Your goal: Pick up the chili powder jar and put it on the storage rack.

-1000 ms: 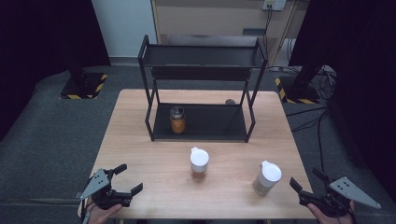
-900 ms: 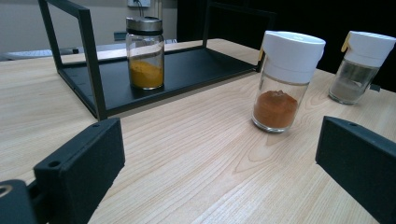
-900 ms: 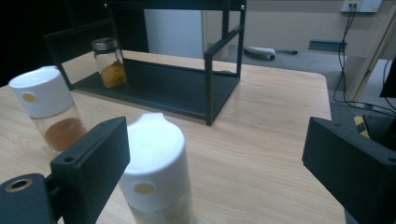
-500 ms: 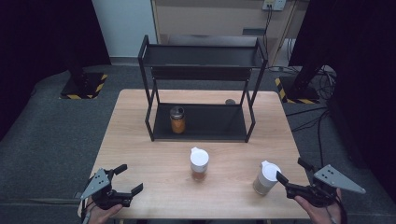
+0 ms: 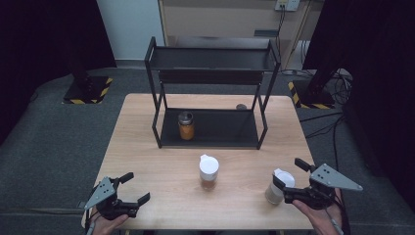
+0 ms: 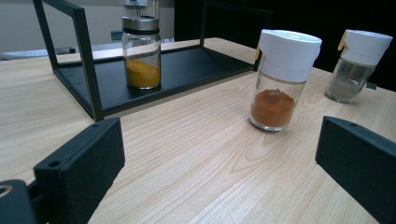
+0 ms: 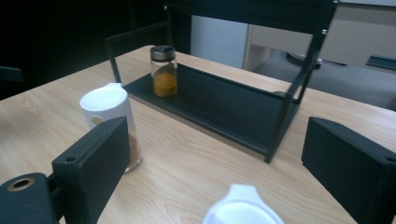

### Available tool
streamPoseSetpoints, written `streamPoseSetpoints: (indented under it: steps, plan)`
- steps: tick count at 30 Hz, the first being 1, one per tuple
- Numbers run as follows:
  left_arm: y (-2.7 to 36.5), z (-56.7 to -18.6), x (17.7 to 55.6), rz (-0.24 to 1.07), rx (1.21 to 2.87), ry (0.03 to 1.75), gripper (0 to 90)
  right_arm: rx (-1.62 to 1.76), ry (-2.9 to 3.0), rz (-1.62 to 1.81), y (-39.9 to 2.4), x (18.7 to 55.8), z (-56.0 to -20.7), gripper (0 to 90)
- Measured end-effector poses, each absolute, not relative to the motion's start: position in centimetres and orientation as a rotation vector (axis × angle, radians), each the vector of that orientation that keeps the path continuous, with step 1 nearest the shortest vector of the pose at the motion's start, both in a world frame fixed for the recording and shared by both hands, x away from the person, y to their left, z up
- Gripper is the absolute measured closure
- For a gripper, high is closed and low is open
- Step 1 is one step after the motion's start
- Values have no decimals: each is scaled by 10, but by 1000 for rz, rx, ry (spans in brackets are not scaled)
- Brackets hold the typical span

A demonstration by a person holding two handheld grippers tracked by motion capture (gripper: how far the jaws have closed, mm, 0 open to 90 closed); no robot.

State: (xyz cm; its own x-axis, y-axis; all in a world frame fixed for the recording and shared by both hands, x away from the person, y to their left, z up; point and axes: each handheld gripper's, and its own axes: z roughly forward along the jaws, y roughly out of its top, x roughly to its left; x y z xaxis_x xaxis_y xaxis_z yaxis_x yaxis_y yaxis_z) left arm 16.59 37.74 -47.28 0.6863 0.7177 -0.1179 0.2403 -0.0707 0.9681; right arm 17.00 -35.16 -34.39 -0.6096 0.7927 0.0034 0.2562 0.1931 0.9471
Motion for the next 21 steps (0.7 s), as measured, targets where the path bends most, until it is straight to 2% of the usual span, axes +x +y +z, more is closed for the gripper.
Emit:
streamPoseSetpoints:
  steps: [21]
  plan:
    - [376, -472, 167, 470, 1653, 785, 6, 898, 2112, 1469, -299, 209, -342, 84]
